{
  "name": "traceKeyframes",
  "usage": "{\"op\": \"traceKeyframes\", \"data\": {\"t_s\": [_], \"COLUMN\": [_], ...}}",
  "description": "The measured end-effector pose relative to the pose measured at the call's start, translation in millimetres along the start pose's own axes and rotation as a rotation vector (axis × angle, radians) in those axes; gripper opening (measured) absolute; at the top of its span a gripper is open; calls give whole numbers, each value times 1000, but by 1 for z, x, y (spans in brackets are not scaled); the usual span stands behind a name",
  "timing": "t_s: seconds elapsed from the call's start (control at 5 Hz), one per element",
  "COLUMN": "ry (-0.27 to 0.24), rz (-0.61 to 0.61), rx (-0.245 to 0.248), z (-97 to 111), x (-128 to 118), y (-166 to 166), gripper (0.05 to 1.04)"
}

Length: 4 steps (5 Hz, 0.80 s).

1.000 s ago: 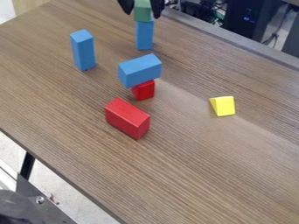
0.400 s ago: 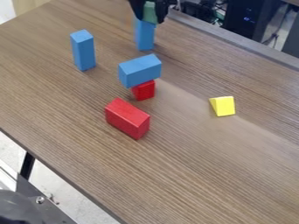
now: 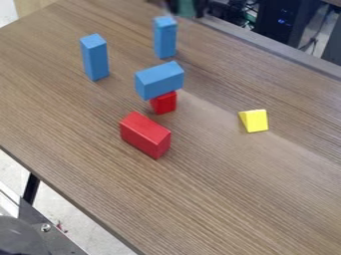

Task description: Take green block from blue block

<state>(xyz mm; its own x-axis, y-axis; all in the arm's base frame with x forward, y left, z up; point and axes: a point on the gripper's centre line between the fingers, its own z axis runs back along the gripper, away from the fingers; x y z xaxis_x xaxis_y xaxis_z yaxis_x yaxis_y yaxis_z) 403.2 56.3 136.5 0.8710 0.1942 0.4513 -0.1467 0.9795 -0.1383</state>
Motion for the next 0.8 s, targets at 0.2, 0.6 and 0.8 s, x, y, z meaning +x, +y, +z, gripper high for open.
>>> {"op": "traceKeyframes", "data": {"t_s": [0.2,0.6,0.8], "ry": [-12,10,60], "rz": [-119,-394,-561], "rx": [-61,-135,-172], "z": [12,9,-11], "x": [-9,-34,-56], "y": [-40,-125,-169], "gripper": [574,574,574]}}
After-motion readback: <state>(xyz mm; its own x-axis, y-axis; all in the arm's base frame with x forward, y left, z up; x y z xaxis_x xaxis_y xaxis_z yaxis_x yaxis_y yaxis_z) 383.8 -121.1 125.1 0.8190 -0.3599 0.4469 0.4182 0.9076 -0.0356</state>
